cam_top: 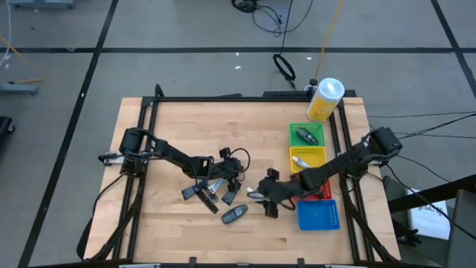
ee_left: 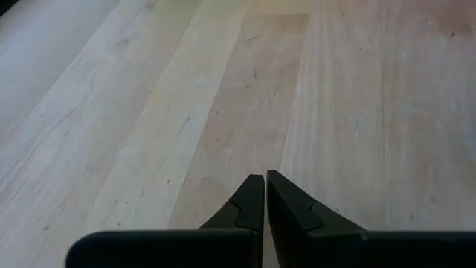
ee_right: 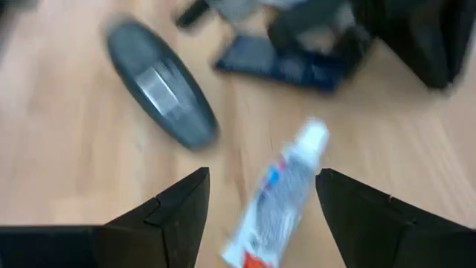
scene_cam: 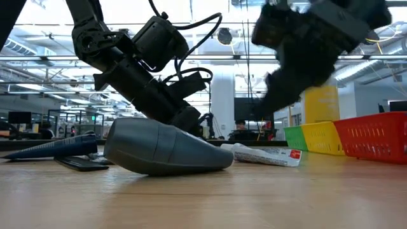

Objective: Pick & Place Travel size toiletries
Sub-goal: Put the white toothpaste into the blue basket

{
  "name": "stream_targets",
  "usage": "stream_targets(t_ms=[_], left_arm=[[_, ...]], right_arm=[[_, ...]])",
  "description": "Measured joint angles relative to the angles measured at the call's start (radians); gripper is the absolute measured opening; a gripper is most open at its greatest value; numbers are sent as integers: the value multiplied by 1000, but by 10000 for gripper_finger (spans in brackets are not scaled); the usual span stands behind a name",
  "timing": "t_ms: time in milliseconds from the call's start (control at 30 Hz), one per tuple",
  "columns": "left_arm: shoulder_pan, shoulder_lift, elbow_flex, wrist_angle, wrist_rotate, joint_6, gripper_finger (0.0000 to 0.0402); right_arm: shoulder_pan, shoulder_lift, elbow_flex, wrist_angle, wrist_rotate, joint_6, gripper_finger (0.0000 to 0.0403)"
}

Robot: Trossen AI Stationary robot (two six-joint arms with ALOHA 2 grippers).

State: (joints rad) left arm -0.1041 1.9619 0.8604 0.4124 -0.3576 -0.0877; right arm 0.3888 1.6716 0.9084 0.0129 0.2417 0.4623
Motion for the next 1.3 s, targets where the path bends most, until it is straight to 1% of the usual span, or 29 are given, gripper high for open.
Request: stream_targets(t_ms=[167,267,333,400,533,633,667,733,833,967,1033,1100,1167,1233,1300], left_arm=[[-7,0,0,-4,1,0,21],[-11,0,0,0,1,4,21],[-11,0,0,1,0,4,21],[-11,0,0,1,0,4,21],[-11,0,0,1,0,4,21],[-11,0,0,2,0,4,21],[-11,0,0,1,0,4,21],[-11,0,0,1,0,4,21],[-11,0,0,2,0,4,21],[-11,0,0,2,0,4,21],[-11,0,0,2,0,3,21],[-11,0,0,1,0,2,21],[-11,0,0,1,0,1,21],[-11,0,0,1,0,-1,21],[-11,0,0,1,0,-3,21]], right_arm=[[37,93,-3,13,105,13,224],[41,125,-2,24,109,27,208],[41,140,-2,20,96,28,188],[42,141,-2,18,76,26,158],[39,135,-1,10,50,14,81],[41,107,-3,-18,20,-25,26],[40,91,-4,-27,8,-34,15],[37,42,-4,-65,-14,-36,11],[31,-54,-3,-130,-15,-11,22],[31,-234,-3,-227,-14,0,15],[38,-338,-3,-303,-21,35,8],[46,-434,-2,-384,-38,114,6],[60,-524,-3,-511,-43,235,7],[75,-594,-2,-637,-85,363,8],[92,-638,-3,-772,-142,502,8]])
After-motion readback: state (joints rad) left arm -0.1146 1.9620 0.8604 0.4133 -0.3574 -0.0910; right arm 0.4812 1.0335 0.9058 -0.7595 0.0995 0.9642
